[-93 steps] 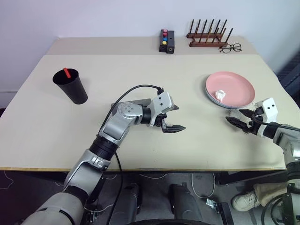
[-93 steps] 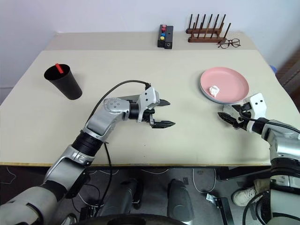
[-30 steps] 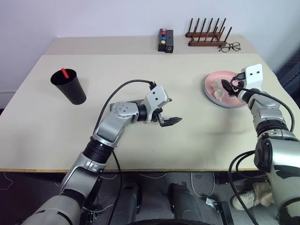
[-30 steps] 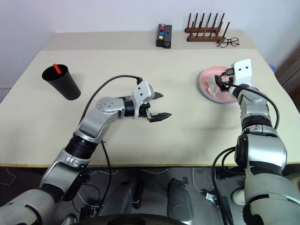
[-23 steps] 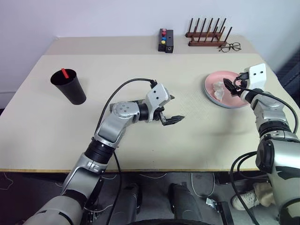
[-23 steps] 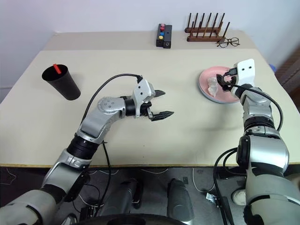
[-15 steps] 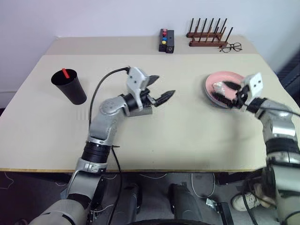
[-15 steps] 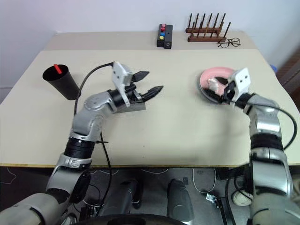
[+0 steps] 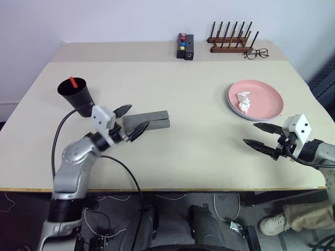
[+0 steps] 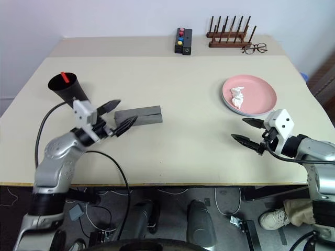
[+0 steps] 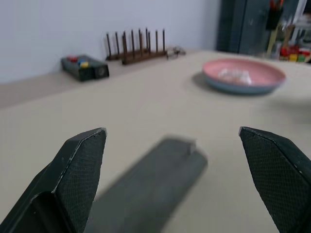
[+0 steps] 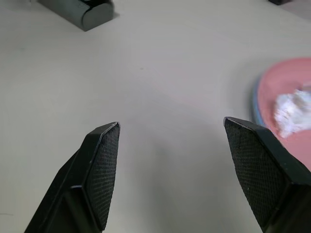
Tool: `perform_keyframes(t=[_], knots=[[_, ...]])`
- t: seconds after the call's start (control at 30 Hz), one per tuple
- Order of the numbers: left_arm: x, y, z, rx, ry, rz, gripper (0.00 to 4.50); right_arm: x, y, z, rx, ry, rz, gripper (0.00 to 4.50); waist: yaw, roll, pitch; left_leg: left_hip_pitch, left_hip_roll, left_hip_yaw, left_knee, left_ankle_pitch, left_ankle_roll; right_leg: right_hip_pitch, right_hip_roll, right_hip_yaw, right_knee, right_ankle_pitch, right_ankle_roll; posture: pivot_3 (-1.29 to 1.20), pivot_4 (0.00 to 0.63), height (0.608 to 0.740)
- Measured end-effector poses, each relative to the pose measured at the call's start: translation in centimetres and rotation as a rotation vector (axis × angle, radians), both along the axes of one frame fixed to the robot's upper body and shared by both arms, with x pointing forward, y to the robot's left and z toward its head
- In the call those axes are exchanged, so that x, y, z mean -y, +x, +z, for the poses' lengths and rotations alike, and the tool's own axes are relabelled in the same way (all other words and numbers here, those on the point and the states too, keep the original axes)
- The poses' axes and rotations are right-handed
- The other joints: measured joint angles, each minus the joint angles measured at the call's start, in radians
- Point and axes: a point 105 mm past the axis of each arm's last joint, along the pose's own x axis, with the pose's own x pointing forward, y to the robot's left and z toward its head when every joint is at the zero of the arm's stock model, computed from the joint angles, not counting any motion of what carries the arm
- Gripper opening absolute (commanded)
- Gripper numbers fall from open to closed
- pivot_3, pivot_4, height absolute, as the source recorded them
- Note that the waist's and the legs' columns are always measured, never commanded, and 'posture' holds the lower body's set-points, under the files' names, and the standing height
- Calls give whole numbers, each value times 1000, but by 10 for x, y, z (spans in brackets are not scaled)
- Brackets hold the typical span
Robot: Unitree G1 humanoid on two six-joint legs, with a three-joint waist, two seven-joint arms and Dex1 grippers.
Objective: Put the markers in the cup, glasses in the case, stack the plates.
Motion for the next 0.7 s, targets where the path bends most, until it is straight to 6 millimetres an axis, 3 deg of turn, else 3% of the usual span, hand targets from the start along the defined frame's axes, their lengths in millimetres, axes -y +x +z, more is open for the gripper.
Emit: perform_keyframes(t=[0.17, 0.37, 0.7], knots=[[-13, -34, -5, -37, -50, -25, 4500, 7, -20, -21, -67, 60, -31, 3464, 12, -1, 0, -1, 1, 0, 0, 0, 0, -1, -1, 0, -1, 0, -1, 0, 150, 740], [-36, -65, -16, -103, -10, -9, 4500, 7, -50, -22, -98, 174, -47, 3464, 17, 0, -1, -3, 3, 0, -1, -1, 0, -2, -1, 1, -1, -4, 1, 0, 150, 740], [-46, -70, -17, -111, -8, 24, 4500, 17, -57, -10, -68, 253, -86, 3464, 16, 1, -1, -10, 13, 7, -4, -1, 0, -4, 0, -5, -9, -4, 0, 0, 150, 740]])
